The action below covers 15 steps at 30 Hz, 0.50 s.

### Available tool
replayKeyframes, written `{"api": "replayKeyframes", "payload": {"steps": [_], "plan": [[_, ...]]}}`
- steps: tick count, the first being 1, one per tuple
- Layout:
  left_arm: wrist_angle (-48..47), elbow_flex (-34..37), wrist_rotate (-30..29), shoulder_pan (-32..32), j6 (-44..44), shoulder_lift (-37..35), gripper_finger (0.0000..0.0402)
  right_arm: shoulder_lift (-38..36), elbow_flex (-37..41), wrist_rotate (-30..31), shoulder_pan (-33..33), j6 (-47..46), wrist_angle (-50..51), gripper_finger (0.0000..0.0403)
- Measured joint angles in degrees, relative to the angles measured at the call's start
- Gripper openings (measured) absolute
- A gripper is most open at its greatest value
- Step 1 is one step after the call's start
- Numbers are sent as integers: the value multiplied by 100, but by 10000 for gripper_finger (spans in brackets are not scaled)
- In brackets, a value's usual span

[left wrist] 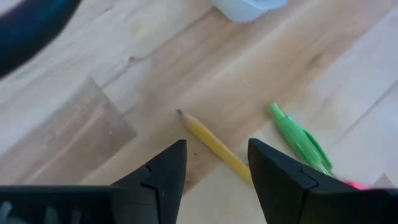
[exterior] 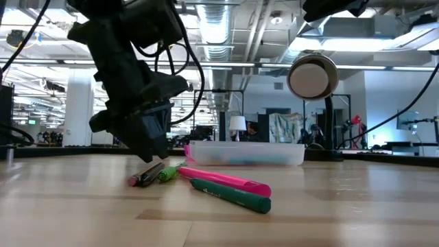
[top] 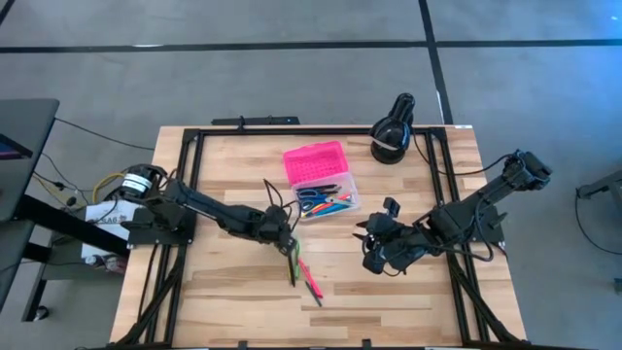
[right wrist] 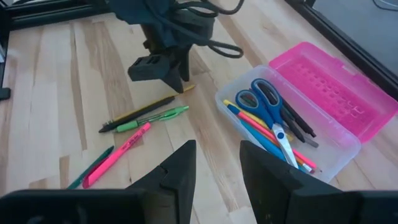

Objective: Pick & place school supplies into a supply box
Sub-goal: Put the yellow pencil into the pink supply box

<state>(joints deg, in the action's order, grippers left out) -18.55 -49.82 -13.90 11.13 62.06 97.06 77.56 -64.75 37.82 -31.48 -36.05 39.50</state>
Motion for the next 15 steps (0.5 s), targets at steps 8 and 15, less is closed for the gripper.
{"api": "replayKeyframes", "payload": {"steps": [8, 15], "plan": [[-15, -27, 390, -143, 126, 161, 161, 0, 0, -2, 0, 4, 121, 117], [-132, -33, 389, -60, 196, 296, 135, 2, -2, -1, 11, 39, 241, 117]]}}
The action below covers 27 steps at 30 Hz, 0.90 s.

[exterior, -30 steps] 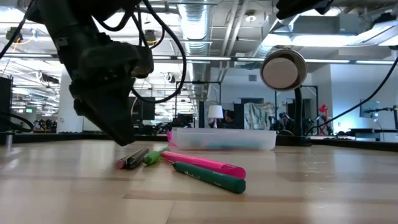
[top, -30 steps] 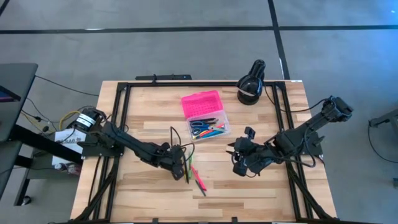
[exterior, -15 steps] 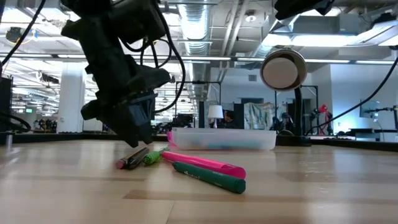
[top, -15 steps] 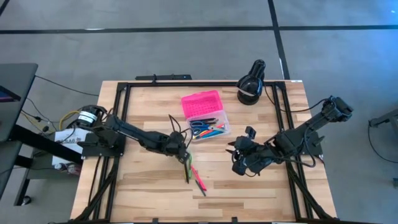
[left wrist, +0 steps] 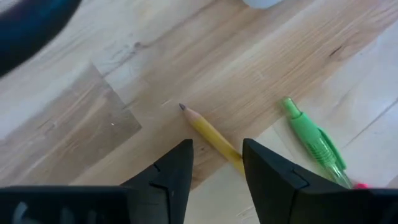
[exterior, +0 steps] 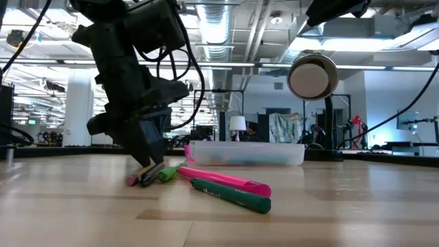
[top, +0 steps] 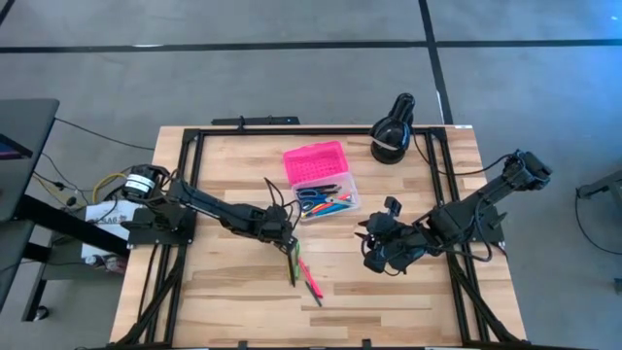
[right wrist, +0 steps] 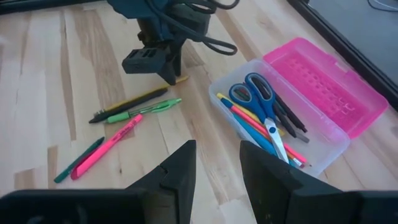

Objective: Pick & place school supplies into a supply box
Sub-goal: Put the yellow pencil into the pink supply box

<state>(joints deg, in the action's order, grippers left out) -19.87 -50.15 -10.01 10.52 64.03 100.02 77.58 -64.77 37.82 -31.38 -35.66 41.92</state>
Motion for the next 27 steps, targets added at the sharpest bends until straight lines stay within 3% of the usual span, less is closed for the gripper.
{"api": "replayKeyframes", "payload": {"steps": [7, 21, 27], "plan": [[-102, 4, 88, -2, -106, 8, 115, 0, 0, 1, 39, 11, 66, 117], [-649, -4, 850, 35, -1456, -72, 110, 0, 0, 0, 28, 11, 111, 117], [-1468, -187, 1211, 59, -1827, -238, 110, 2, -2, -4, 28, -33, 111, 117]]}}
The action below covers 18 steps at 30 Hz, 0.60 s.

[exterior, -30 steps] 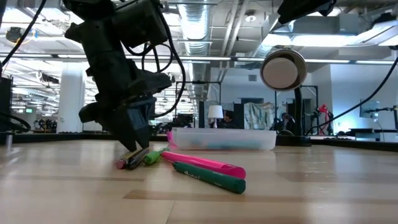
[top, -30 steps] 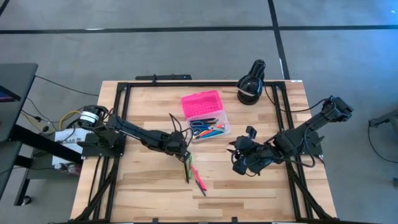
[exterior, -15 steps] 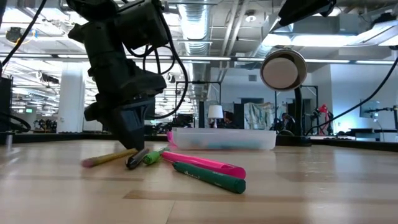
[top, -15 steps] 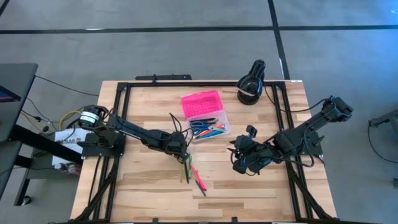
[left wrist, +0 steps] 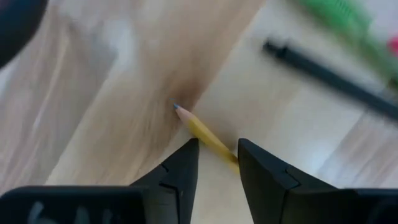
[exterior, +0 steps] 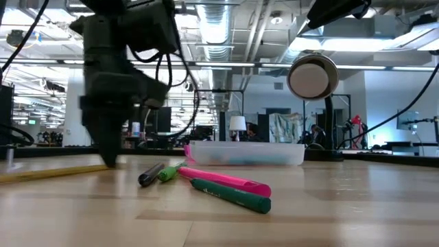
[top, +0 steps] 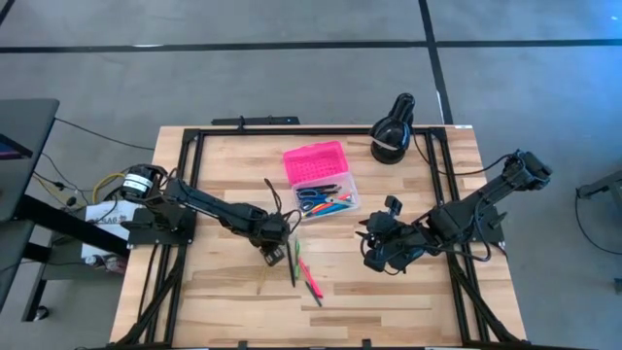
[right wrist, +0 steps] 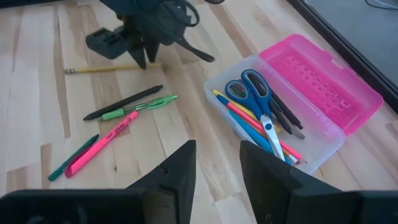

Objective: Pick & place school supplies into a supply box
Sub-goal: Put the yellow pencil into the pink supply box

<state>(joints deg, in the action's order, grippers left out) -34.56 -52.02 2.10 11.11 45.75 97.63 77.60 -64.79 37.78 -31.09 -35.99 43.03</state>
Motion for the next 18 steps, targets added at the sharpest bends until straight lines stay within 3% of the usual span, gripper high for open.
{"api": "replayKeyframes", "payload": {"steps": [4, 12, 18], "plan": [[-750, -212, -43, 12, -91, -45, 110, 0, 0, 0, 0, -2, 0, 117], [-741, -509, -210, -2, -100, -77, 110, 0, -2, 8, 11, -3, -4, 117], [-764, -589, 114, 120, -470, -84, 110, 0, -2, 9, 9, -2, -2, 117]]}}
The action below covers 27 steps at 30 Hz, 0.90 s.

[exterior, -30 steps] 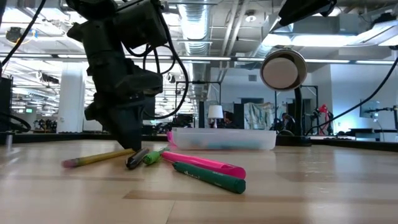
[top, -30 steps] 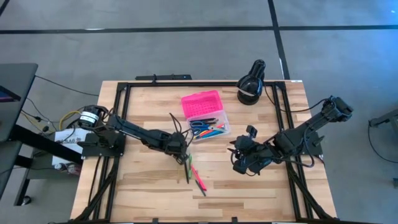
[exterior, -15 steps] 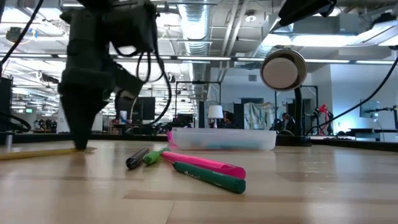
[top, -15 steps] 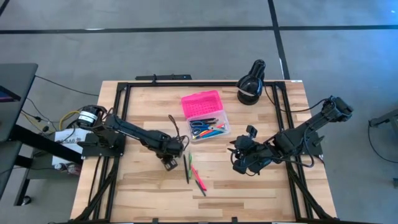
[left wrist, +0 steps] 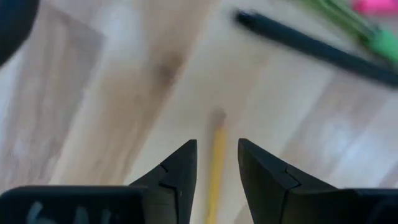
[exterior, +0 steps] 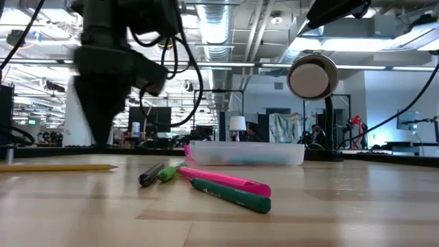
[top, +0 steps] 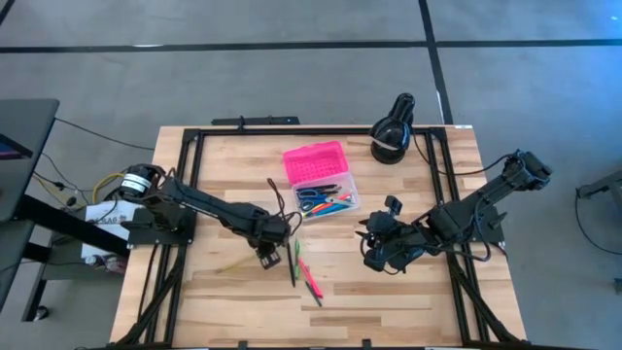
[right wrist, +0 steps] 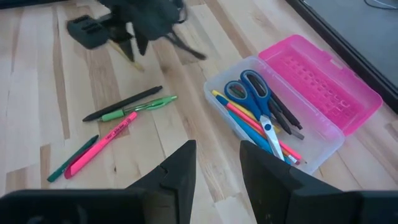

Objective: Pick & place school supplies into a supply box
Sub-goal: Put the yellow pencil into the pink supply box

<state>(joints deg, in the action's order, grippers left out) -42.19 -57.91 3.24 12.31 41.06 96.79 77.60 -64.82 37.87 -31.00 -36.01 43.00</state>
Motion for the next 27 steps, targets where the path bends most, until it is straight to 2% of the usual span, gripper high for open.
{"api": "replayKeyframes", "payload": {"steps": [4, 10, 19, 27], "plan": [[-452, 0, 49, 332, -378, -2, 110, 0, 0, -9, -14, -2, 3, 117], [-934, 0, -338, 977, -430, -6, 110, 0, 1, -21, -49, -2, 18, 117], [-938, 2, -1109, 1786, -32, -15, 110, 0, 2, -13, -35, 30, 41, 117], [-488, 341, -1136, 2020, 264, -22, 110, 0, 0, -7, 8, 42, 37, 117]]}}
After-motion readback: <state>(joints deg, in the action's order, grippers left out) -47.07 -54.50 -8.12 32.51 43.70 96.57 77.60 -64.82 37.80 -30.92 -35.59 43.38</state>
